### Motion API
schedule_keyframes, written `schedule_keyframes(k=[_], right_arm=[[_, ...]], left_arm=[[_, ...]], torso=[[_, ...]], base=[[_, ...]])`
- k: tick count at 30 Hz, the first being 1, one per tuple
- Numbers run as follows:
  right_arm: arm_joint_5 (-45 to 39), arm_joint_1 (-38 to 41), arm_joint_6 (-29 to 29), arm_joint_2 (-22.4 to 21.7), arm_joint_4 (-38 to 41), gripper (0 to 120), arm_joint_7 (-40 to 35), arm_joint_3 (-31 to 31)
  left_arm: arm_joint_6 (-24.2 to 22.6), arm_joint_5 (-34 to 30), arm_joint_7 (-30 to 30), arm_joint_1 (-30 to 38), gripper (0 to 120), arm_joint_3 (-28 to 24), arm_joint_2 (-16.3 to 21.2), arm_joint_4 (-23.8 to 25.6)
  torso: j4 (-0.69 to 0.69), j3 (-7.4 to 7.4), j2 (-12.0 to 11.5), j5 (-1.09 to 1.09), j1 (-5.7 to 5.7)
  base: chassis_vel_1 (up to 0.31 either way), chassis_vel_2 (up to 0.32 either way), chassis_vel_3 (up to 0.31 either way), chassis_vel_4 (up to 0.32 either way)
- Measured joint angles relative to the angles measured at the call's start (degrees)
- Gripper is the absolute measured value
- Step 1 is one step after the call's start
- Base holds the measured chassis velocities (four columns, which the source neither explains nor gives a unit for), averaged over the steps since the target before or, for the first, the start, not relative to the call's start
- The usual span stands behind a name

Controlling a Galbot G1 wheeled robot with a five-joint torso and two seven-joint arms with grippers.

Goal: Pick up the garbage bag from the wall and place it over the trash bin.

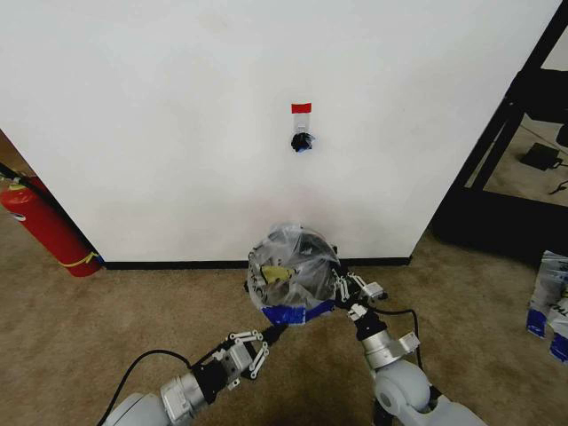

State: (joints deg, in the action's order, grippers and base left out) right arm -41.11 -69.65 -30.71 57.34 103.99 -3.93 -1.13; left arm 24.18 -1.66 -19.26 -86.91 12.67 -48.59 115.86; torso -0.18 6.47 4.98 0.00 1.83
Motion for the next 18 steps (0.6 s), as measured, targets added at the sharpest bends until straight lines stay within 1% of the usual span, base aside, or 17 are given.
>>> schedule_keyframes(k=[2,3,4,9,10,14,16,18], right_arm=[[-4.2,-0.1,1.2,-0.4,2.1,1,-0.8,-0.1],[-4.2,-0.1,1.2,-0.4,2.1,1,-0.8,-0.1],[-6.3,-0.2,1.8,-0.7,3.0,1,-1.0,-0.1],[-10.3,-0.4,3.3,-1.4,5.1,1,-2.2,0.0],[-11.6,-0.4,3.9,-1.7,5.7,1,-2.4,0.2],[-11.2,-0.4,3.9,-2.0,5.3,1,-1.7,0.4],[-10.1,-0.2,3.7,-2.1,4.4,1,-1.0,0.6],[-6.0,0.4,2.2,-2.1,1.8,1,0.5,0.9]], left_arm=[[1.7,3.2,-0.4,0.6,0,0.2,-0.4,-1.4],[1.7,3.2,-0.4,0.6,0,0.2,-0.4,-1.4],[2.3,4.6,-0.5,0.9,0,0.4,-0.6,-2.0],[3.6,7.5,-0.5,1.7,0,0.6,-0.9,-3.5],[4.5,9.9,-0.2,2.5,0,0.9,-1.1,-4.7],[5.1,11.0,0.9,2.8,0,1.0,-1.1,-5.2],[5.1,11.0,1.8,2.5,0,1.0,-0.9,-4.7],[4.6,10.9,3.5,2.1,0,1.0,-0.7,-2.9]], torso=[[0.00,0.00,0.0,0.00,0.00],[0.00,0.00,0.0,0.00,0.00],[0.00,0.00,0.0,-0.01,0.00],[0.00,0.00,0.0,0.00,0.00],[0.00,0.00,0.0,0.00,0.00],[0.00,0.00,0.0,0.00,0.00],[0.00,0.00,0.0,-0.01,0.00],[0.00,0.00,0.0,0.00,0.00]], base=[[0.000,0.000,0.000,0.000],[0.000,0.000,0.000,0.000],[0.000,0.000,0.000,0.000],[0.000,0.000,0.000,0.000],[0.000,0.000,0.000,0.000],[0.000,0.000,0.000,0.000],[0.000,0.000,0.000,0.000],[0.000,0.000,0.000,0.000]])
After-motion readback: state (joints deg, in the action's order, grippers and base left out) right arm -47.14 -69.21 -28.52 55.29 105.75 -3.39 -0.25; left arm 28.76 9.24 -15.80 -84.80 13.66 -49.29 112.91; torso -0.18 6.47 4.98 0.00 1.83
